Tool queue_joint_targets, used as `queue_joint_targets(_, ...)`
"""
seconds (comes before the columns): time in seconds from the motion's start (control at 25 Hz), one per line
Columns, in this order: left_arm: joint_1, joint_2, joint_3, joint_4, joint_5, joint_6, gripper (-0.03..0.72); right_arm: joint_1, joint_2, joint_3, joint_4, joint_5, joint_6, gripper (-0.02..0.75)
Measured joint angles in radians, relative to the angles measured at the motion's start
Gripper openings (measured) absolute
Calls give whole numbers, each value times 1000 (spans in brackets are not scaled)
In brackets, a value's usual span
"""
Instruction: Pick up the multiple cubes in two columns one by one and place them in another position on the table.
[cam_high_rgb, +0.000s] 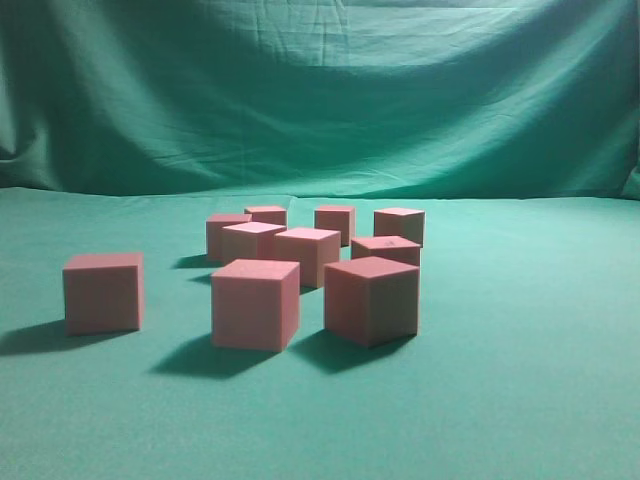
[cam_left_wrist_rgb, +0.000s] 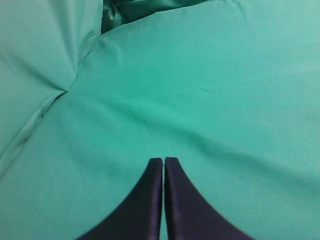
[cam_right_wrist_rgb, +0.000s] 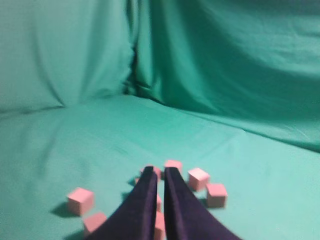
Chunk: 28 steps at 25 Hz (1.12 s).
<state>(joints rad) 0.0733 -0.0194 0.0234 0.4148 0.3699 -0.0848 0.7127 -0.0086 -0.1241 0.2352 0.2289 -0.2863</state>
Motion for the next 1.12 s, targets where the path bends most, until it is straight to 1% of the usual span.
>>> queue_joint_targets(0.2,0,0,0,0,0,0,0,-137,-1,141,-4,-77,0,0)
queue_joint_targets(0.48,0,0,0,0,0,0,0,-338,-1,149,-18,-38,-15,0)
queue_joint_targets(0.6,0,0,0,0,0,0,0,-421,-1,150,-20,5,-15,0)
queue_joint_targets(0.76,0,0,0,0,0,0,0,-546,-1,152,17,114,-15,0)
queue_joint_targets(0.84,0,0,0,0,0,0,0,-605,-1,152,26,142,-13,0)
queue_joint_targets(0.92,0,0,0,0,0,0,0,-640,-1,152,30,161,-2,0)
queue_joint_targets(1.0,0,0,0,0,0,0,0,-652,-1,152,34,173,5,0)
queue_joint_targets(1.04,0,0,0,0,0,0,0,-653,-1,152,34,177,7,50)
queue_joint_targets(1.12,0,0,0,0,0,0,0,-653,-1,152,46,177,16,50)
